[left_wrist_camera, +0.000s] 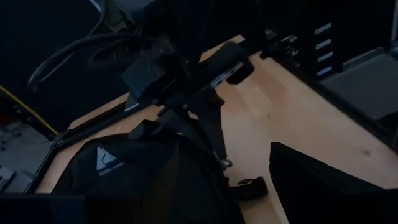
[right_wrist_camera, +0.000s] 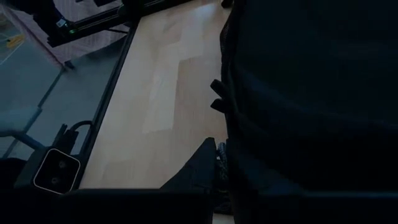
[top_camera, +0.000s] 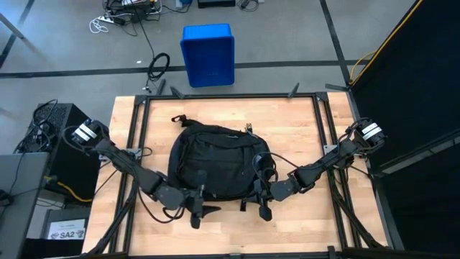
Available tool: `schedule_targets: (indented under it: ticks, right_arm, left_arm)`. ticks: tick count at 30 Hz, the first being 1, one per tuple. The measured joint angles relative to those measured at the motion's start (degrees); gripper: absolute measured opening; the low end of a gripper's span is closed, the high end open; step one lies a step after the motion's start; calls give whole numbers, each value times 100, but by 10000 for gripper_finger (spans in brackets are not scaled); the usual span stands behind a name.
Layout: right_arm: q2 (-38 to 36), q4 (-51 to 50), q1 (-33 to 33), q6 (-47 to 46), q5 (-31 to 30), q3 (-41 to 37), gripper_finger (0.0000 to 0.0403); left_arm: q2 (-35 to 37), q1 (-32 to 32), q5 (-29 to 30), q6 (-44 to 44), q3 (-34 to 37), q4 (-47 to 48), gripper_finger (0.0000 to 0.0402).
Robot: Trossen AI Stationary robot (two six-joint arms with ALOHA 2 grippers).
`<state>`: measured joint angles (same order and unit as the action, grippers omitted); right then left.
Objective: Unpack backpack
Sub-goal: Open the black backpack
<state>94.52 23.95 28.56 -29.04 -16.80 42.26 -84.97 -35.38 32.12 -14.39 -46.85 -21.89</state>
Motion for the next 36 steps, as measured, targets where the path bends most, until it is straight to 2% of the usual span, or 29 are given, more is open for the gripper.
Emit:
schedule_targets:
  ticks: [12, 18, 25, 36]
  right_arm:
    - [0, 19, 0, 2, 0, 0, 1]
    - [0, 28, -2, 1, 2, 0, 1]
    - [0, 39, -4, -35, 2, 0, 1]
    - [0, 39, -4, -39, 13, 2, 2]
  left_arm:
    - [-482, 2, 297, -14, -12, -291, 219]
    - [-889, 2, 434, -384, -408, -227, 219]
    - [-1278, 41, 658, -485, -966, 524, 220]
    - [-1388, 68, 749, -335, -1091, 651, 260]
